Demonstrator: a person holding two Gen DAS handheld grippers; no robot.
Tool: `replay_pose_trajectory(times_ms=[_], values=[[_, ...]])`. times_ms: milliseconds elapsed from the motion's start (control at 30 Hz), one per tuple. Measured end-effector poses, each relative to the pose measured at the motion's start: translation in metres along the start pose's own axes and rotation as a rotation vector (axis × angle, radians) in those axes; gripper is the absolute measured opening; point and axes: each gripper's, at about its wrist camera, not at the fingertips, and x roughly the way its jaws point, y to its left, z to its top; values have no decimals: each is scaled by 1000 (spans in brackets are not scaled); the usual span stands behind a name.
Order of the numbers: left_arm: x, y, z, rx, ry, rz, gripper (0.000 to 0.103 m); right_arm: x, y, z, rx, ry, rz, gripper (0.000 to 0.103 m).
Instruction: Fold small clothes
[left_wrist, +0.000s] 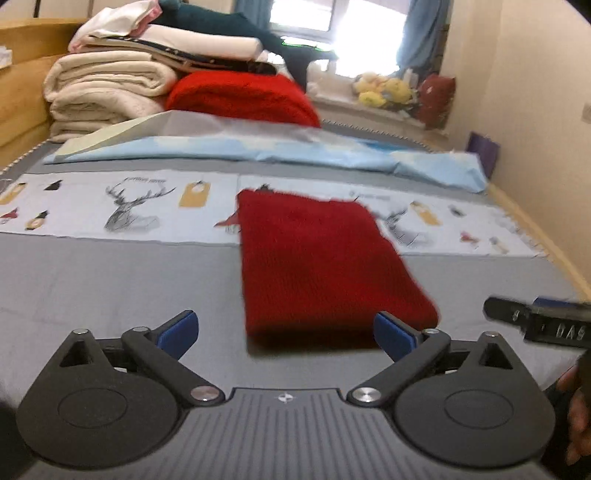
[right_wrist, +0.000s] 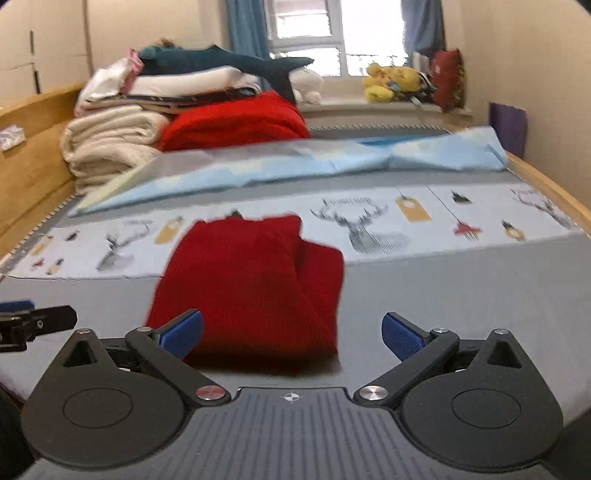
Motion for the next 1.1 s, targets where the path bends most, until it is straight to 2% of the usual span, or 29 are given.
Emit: replay_pose_trajectory(times_ms=[67,167,233,367,467,867,1100], values=[[4,-7,-4,20,5,35,102,4,2,-5,-13,24,-14,102],[11,-10,-2,39,-27,54,103,9,7,-6,-45,1,-24,102],[19,-11,-2,58,-18,72,103,15,11,-8,-68,12,-15,102],[34,-7,-2,27,23,81,103,21,16,-8,-85,2,-19,102],[40,-5,-1,13,25,89,103,22,16,-7,-87,-16,-26,102],[44,-5,-4,6,40,71,102,30,22,-9,-89,22,-11,102],[43,-6,-2,-3,15,51,102,33,32,-10,-118,26,8,102]])
